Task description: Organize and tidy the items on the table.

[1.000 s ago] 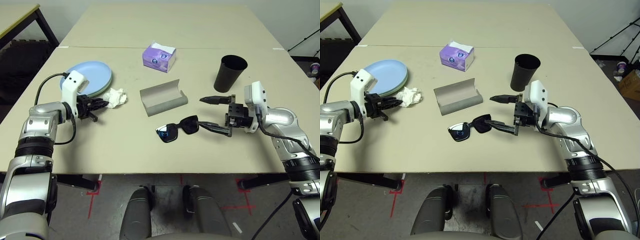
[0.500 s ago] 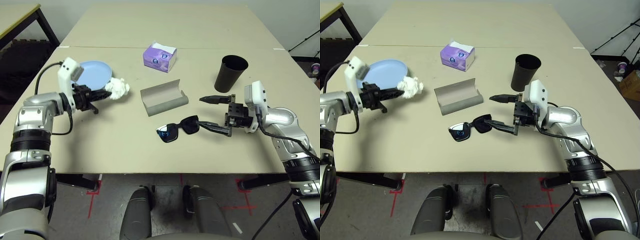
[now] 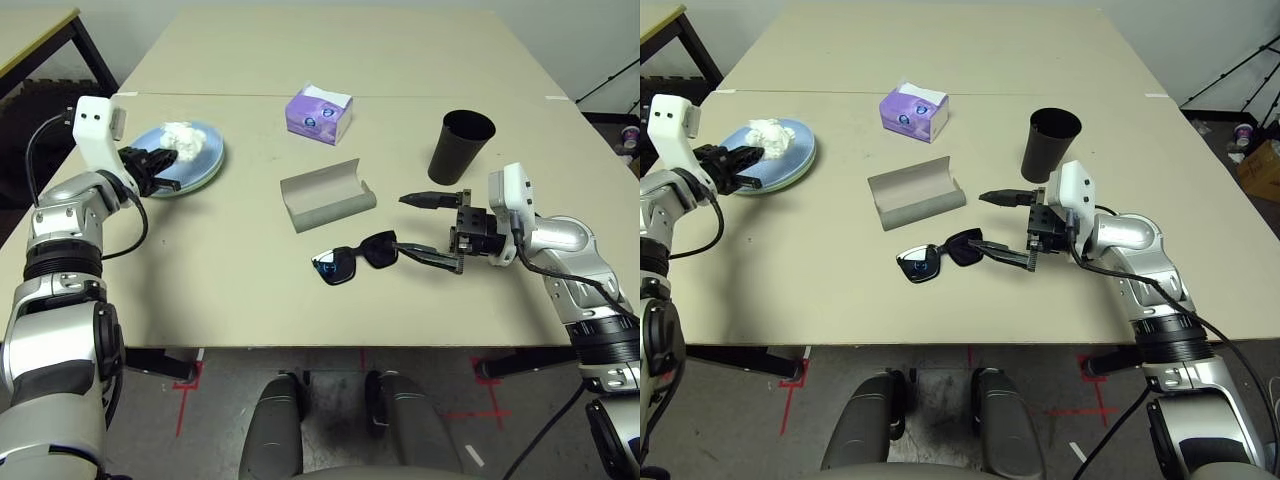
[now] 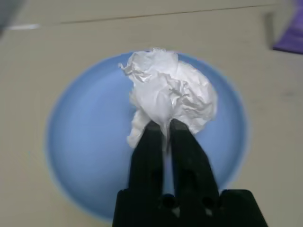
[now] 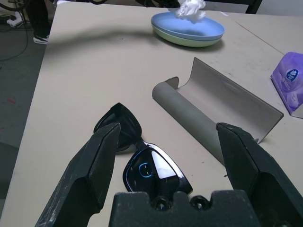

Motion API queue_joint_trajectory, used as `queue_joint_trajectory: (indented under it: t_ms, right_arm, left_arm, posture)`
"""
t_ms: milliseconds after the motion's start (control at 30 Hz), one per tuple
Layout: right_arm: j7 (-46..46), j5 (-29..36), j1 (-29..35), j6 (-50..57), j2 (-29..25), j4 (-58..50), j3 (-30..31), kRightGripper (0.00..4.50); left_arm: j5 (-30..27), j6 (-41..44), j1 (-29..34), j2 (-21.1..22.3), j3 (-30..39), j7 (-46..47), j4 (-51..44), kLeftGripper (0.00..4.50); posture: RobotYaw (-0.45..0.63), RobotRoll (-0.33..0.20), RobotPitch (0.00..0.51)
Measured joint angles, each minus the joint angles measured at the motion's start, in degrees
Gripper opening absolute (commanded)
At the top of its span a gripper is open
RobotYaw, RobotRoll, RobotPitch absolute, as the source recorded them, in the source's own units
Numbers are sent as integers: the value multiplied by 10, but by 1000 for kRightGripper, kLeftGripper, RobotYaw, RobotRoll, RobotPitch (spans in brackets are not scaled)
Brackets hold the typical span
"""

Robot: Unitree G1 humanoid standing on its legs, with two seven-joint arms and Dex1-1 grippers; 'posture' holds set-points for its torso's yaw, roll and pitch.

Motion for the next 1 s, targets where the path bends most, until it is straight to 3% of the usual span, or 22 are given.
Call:
queue_joint_trajectory:
  t_ms: [267, 400, 567, 800, 1000]
  right_arm:
    - [0, 0, 0, 0, 0, 0, 0, 4500]
    - [0, 0, 0, 0, 0, 0, 0, 4500]
    - [0, 0, 0, 0, -1, 0, 0, 4500]
    - [1, 0, -4, 0, -1, 4, 0, 4500]
    - [2, 0, -7, 0, -1, 6, 0, 4500]
  left_arm:
    - [1, -18, -20, -1, 1, -9, 23, 4399]
    - [-19, -11, -25, -11, 12, -59, 5, 4455]
    - [-60, 40, -18, -16, 18, -135, -95, 4455]
    - [-130, 154, 58, -20, 3, -242, -309, 4455]
    - [-138, 192, 103, -19, -18, -264, -382, 4455]
  posture:
    - [-57, 0, 140]
    - [-57, 0, 140]
    - [-44, 0, 141]
    - [-40, 0, 143]
    - [-41, 0, 144]
